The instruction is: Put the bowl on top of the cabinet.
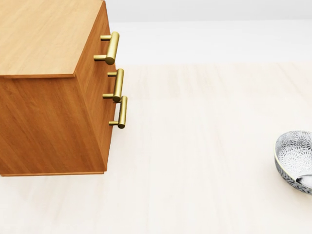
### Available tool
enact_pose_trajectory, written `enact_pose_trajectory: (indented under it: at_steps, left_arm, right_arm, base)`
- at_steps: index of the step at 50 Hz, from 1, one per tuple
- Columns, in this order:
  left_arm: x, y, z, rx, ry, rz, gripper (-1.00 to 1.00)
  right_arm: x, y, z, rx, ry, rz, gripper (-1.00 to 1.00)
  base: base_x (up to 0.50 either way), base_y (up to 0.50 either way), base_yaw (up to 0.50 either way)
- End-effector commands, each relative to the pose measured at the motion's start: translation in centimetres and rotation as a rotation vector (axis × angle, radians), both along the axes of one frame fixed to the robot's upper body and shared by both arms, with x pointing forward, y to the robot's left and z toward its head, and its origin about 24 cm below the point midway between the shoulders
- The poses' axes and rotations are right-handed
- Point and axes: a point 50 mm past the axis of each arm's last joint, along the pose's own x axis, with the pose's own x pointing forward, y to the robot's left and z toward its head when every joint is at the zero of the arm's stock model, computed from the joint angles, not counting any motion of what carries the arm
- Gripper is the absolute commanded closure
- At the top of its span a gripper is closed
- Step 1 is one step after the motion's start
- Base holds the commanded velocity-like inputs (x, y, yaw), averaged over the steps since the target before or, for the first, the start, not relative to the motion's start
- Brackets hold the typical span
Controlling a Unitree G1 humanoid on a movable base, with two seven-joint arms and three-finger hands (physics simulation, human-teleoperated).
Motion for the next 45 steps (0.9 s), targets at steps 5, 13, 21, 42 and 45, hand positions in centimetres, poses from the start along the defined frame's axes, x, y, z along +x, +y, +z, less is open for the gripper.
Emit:
enact_pose_trajectory:
  at_steps: [5,13,21,42,45]
  left_arm:
    - [0.1,0.0,-0.1,-0.005,0.005,-0.003,-1.00]
    - [0.0,0.0,-0.1,-0.004,0.006,-0.002,-1.00]
    - [0.0,0.0,-0.1,-0.004,0.003,-0.001,-1.00]
    - [0.5,0.0,-0.6,-0.009,0.030,-0.002,-1.00]
    - [0.4,0.1,-0.4,-0.006,0.020,0.002,-1.00]
  right_arm:
    - [0.0,0.0,0.0,-0.001,0.000,-0.002,-1.00]
    - [0.0,-0.1,-0.1,0.000,0.005,-0.003,-1.00]
    - [0.1,-0.3,-0.3,0.018,0.010,-0.009,-1.00]
    - [7.8,-1.8,4.3,-0.689,0.280,-0.154,-1.00]
    - [11.1,-4.8,1.4,-0.827,0.621,-0.255,-1.00]
  base:
    - [0.00,0.45,0.00]
    - [0.00,0.45,0.00]
    - [0.00,0.16,0.00]
    - [0.00,0.00,0.00]
    - [0.00,0.00,0.00]
